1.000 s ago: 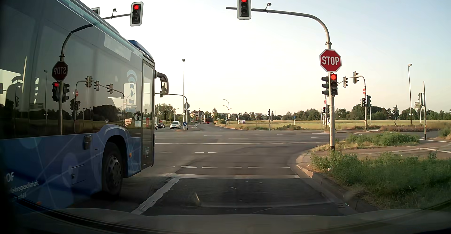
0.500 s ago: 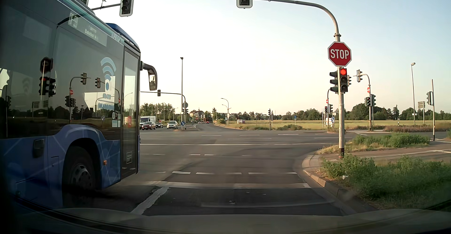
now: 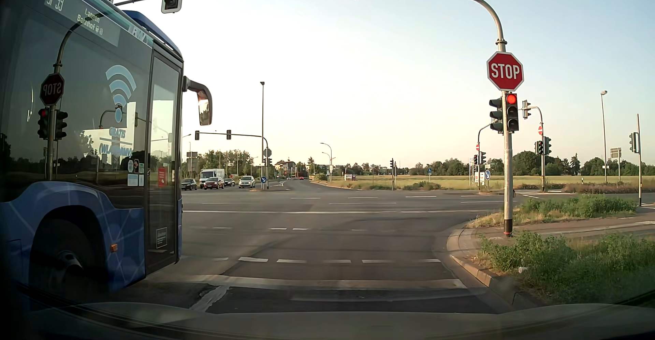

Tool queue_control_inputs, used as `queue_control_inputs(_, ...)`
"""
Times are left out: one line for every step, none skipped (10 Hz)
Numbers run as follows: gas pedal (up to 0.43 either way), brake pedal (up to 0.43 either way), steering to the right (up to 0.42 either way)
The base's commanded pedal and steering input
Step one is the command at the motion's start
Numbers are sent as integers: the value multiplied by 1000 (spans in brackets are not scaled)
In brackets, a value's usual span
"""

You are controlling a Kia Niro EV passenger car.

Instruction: Follow the waypoints while adhering to traffic rules and regulations

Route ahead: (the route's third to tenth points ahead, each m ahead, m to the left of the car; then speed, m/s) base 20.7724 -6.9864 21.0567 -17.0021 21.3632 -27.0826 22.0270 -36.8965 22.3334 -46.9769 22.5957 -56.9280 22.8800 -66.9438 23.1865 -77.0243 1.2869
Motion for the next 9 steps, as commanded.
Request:
queue_control_inputs(0,232,3)
queue_control_inputs(0,232,3)
queue_control_inputs(0,232,4)
queue_control_inputs(0,232,3)
queue_control_inputs(0,232,3)
queue_control_inputs(0,232,3)
queue_control_inputs(0,232,4)
queue_control_inputs(0,232,3)
queue_control_inputs(0,238,3)
